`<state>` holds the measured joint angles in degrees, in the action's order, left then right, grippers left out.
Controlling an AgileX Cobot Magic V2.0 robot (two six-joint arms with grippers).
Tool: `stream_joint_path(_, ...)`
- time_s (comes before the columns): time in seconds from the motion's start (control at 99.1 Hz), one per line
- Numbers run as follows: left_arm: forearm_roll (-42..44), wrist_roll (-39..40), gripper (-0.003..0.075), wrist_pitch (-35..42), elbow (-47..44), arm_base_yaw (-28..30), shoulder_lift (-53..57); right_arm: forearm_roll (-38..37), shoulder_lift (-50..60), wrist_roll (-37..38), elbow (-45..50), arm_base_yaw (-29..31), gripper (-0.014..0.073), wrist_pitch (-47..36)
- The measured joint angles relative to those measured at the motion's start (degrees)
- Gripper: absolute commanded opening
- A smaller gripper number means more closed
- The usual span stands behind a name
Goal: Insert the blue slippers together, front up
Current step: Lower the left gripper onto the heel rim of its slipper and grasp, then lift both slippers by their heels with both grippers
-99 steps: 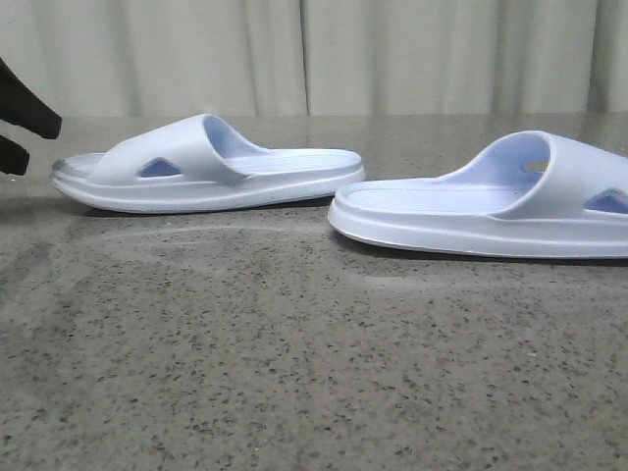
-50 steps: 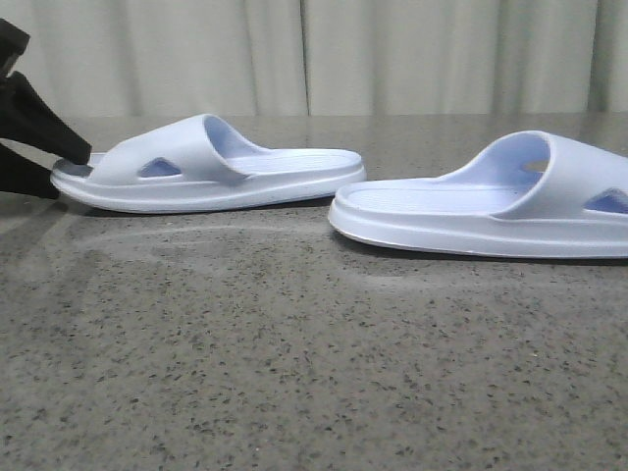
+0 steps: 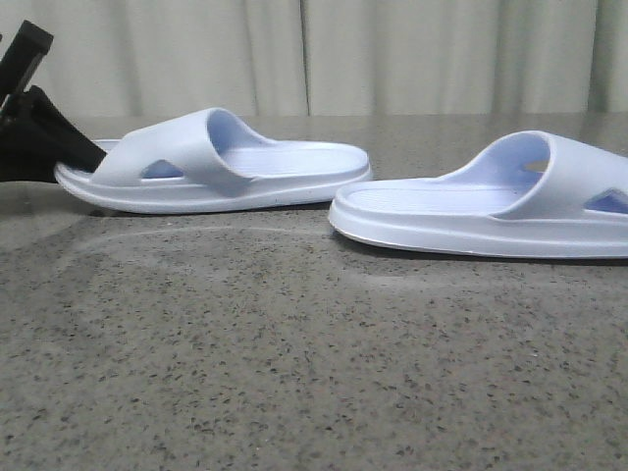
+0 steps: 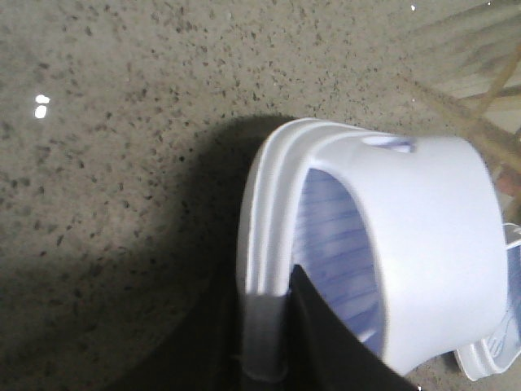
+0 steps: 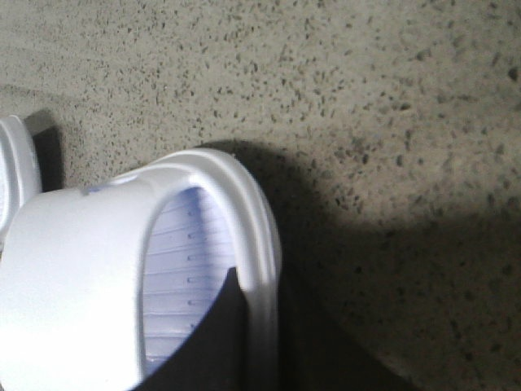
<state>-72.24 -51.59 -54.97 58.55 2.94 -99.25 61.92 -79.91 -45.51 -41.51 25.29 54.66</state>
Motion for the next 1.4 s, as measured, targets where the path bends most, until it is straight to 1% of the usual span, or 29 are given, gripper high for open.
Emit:
stream_joint_path(0.182, -0.1, -0.1, 0.0015, -0.8, 0.0, 1.3, 1.6, 0.4, 0.0, 0.0, -0.6, 0.0, -0.0107, 0.5)
stream_joint_path(0.333, 0.2, -0.2, 0.0015, -1.7, 0.0, 4.0, 3.8, 3.9, 0.0, -1.0, -3.4, 0.0, -0.0107, 4.1)
stream_joint_path(0.626, 0.2, -0.5, 0.0015, -8.7, 0.9, 8.1, 4.5, 9.6, 0.0, -1.6, -11.2, 0.0, -0.0107, 11.4)
stream_joint_path(0.787, 0.3, 1.2, 0.0015, -11.9, 3.1, 8.1, 4.5, 12.0, 0.0, -1.7, -12.8, 0.0, -0.0107, 12.4)
stream_joint_path(0.949, 0.0, 5.1, 0.0015, -12.5, 5.3, 8.1, 4.5, 13.3, -0.2, -1.7, -12.9, 0.0, -0.0107, 12.3)
stream_joint_path(1.161, -0.5, 9.5, 0.0015, -12.8, 5.8, 8.1, 4.5, 16.2, -3.3, -2.2, -12.9, 0.0, -0.0107, 12.3)
stream_joint_path(1.403, -0.5, 13.9, 0.0015, -12.8, 5.8, 5.5, 4.5, 19.8, -8.1, -4.6, -13.0, 0.0, -0.0107, 12.4)
